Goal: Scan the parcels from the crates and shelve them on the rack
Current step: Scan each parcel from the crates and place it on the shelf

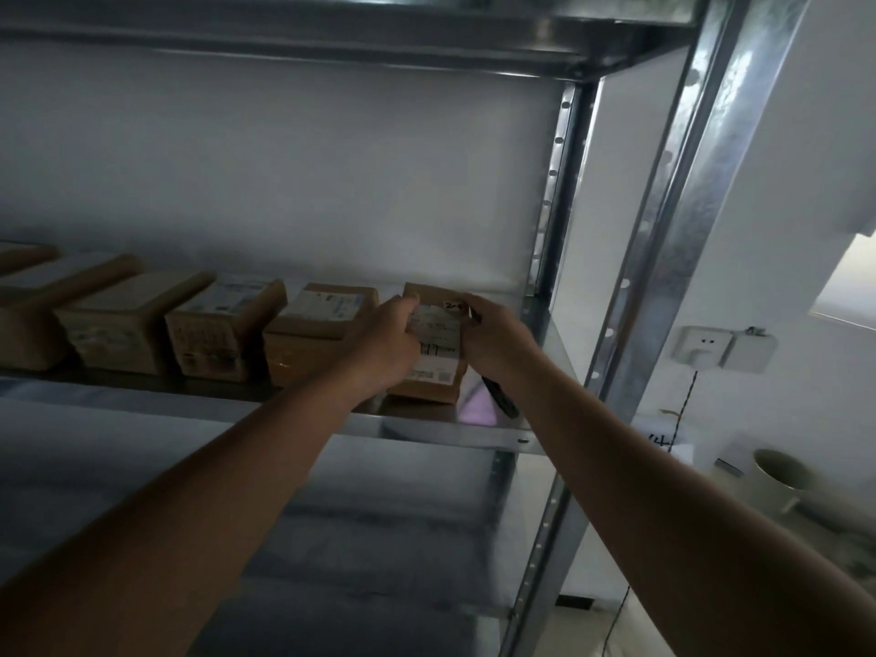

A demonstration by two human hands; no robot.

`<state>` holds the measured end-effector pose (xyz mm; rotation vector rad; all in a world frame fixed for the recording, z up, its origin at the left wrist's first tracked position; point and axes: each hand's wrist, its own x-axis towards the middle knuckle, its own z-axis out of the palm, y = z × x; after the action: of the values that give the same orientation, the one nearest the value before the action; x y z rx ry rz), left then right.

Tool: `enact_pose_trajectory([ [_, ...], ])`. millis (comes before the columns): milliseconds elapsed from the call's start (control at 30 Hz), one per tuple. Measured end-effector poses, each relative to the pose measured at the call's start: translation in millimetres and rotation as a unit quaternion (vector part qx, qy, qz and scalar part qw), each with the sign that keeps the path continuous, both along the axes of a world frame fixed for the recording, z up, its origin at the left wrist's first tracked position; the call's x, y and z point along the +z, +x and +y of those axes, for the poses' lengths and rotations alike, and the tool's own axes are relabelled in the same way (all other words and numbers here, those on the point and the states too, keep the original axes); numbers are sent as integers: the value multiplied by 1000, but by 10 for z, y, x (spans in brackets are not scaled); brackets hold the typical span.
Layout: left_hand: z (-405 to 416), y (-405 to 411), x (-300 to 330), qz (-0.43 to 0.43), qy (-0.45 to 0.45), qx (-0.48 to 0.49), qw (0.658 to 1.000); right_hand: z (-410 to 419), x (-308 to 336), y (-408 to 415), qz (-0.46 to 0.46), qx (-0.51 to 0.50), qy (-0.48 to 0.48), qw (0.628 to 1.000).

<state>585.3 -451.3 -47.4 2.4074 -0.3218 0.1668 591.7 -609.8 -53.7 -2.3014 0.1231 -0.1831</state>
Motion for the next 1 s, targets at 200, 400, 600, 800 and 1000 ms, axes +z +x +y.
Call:
enact_pose_trajectory([
  [200,-47,72,-49,-23,49,-8,999,5,-9,-12,-26,-15,-58,998],
  [400,-22,93,-86,-57,81,2,995,-20,-32,-137,-63,-20,-90,994],
  [600,64,-129,18,-130,53,-26,990,-30,-20,-304,-66,-26,-122,990],
  [800,308,-349,135,-178,65,-60,980,101,29,-540,-84,-26,-126,988],
  [1000,538,-530,128,-182,102,-114,971,304,64,-951,-103,-59,-178,977],
])
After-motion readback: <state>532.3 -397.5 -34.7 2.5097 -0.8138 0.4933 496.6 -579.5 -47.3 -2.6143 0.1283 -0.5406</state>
